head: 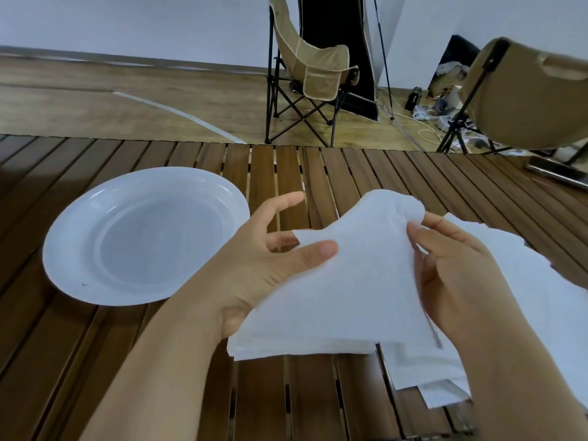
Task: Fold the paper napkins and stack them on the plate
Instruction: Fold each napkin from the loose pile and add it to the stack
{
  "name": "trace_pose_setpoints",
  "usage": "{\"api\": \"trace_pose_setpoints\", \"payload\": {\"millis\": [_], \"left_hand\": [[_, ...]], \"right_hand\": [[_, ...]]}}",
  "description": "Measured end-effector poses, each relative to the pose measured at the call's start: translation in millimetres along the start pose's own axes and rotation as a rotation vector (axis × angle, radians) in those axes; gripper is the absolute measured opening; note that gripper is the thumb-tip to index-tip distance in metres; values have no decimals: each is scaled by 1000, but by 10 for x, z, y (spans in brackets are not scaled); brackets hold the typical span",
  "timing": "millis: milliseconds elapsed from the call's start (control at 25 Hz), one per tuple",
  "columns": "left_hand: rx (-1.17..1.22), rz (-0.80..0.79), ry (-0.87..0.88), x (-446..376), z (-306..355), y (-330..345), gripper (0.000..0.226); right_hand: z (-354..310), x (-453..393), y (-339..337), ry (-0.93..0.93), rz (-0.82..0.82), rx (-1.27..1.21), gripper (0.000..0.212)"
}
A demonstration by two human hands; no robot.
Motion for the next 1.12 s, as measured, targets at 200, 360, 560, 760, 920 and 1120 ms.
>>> {"api": "trace_pose_setpoints", "payload": {"millis": [200,360,560,760,920,1120], "left_hand": [[76,7,-147,3,-167,-93,47],[-88,223,-97,-5,-164,-272,25],[-352,472,24,57,-31,-378,15],[-382,404,16,105,-1,-425,28],[-593,396,21,140,-10,-486,18],[-714,493,98,149,49,-516,21]], "right_hand": [[63,-38,-57,38,50,-48,15],[111,-78,0,93,-121,50,49],[98,-77,107,54,-297,248,47],[56,-71,53,-68,-144,575,18],[-29,-36,42,-147,-67,644,14],[-79,-57,78,-197,-30,707,15]]}}
Point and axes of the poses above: each hand's wrist, its own x-axis away from the middle knuckle, its own y-axis out of the palm, z = x × y, the point moved 6 cm from there along -x, towards the middle knuckle, and after that the axes turned 8 degrees about -z, right-handed, at the moved point
